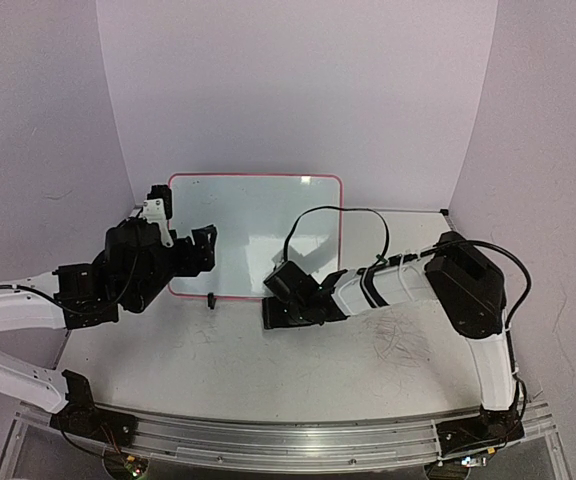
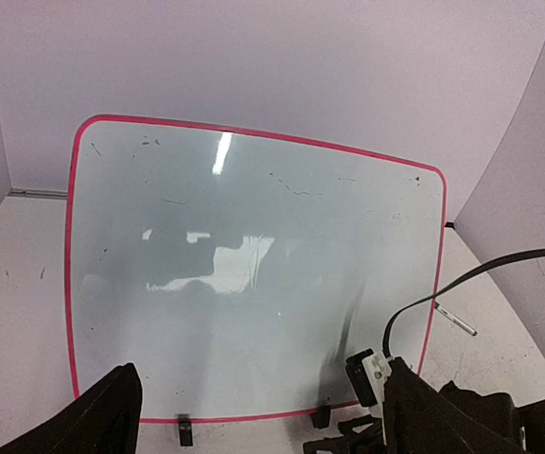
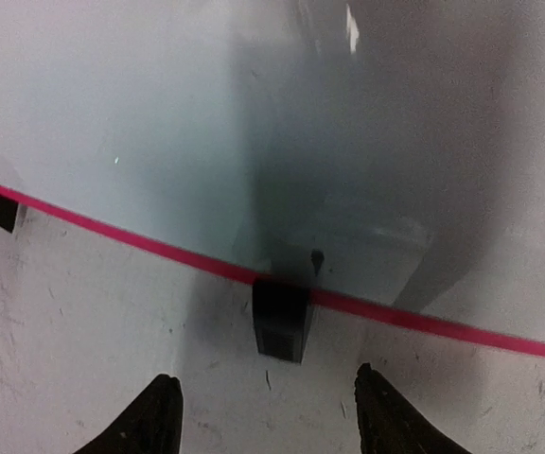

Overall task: Write a sentence on the whiteboard
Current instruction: Adjust the whiteboard stand at the center of the board.

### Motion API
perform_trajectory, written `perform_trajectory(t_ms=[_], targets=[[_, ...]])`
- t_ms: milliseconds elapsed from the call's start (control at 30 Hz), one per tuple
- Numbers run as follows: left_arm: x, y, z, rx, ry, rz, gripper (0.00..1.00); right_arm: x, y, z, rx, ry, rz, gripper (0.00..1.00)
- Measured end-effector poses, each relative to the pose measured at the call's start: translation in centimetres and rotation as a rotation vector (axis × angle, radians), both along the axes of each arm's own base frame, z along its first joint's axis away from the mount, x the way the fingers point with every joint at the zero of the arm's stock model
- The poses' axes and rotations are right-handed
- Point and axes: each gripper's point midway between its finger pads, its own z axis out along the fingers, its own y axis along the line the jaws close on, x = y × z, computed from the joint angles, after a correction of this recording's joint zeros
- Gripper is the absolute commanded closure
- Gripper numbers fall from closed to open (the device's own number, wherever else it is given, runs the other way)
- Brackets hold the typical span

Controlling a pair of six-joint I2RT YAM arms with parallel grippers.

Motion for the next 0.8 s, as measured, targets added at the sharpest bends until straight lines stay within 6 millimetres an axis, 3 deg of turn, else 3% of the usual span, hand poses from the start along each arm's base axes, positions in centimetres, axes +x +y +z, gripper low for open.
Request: perform_trajectory(t_ms=[100,233,300,700,800], targets=[[0.0,0.4,0.0,0.009,-0.003,0.015,0.11,0.6,0.5,0.0,0.002,-0.014,-0.013,0.5],[-0.1,0.9,0.0,0.012,-0.006,0.027,0.1,1.6,0.7,-0.2,-0.009,-0.043,-0.04,0.66],[-0.2,1.2,0.3,0.005,-0.013,0.035,0.11,1.9,0.7,-0.3,-0.019,-0.056,-0.051,0.68],[-0.4,1.9,1.3,-0.005,-0.034,0.044,0.11,2.7,-0.9,-0.4,-0.093,-0.127,-0.096,0.98],[-0.3,1.7,1.0,0.006,-0.03,0.043,0.1,2.7,-1.9,-0.3,-0.106,-0.147,-0.097,1.0]])
